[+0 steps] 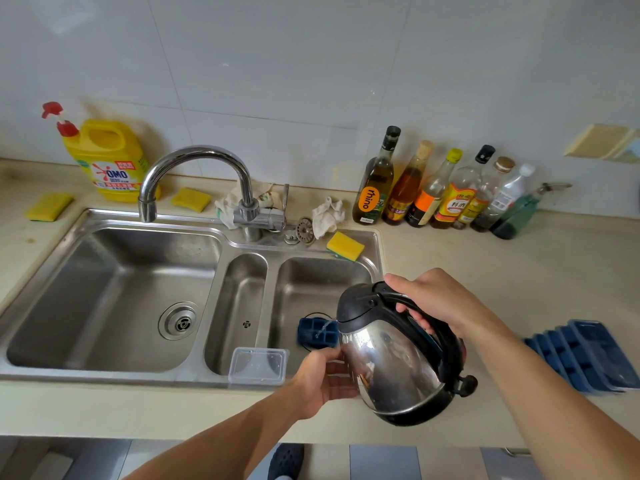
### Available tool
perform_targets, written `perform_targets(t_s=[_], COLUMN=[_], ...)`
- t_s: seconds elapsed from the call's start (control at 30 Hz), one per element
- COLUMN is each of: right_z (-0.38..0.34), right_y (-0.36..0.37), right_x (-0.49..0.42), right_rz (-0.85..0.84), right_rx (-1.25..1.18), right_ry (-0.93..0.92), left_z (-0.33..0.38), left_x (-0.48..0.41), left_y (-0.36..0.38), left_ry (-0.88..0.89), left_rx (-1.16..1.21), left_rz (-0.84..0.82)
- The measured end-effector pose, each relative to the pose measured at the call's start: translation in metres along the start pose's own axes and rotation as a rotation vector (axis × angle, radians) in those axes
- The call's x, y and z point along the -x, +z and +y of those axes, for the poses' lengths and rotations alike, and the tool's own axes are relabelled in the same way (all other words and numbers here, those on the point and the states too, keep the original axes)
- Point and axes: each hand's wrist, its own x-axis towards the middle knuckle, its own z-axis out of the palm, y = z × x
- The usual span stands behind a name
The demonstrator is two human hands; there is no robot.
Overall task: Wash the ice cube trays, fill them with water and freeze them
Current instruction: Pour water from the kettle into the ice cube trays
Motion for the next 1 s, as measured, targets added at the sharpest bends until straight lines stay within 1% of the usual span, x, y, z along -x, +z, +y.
perform_targets(t_s=[1.0], right_z=[0.005], right_y=[-0.025], right_x=[0.000], right_rz=[0.040], right_rx=[-0.001], right_ry=[0.034], left_z=[0.014], left_x=[-0.001], left_y=[0.027], left_ry=[-0.004], left_rx=[-0.029], left_rz=[0.009])
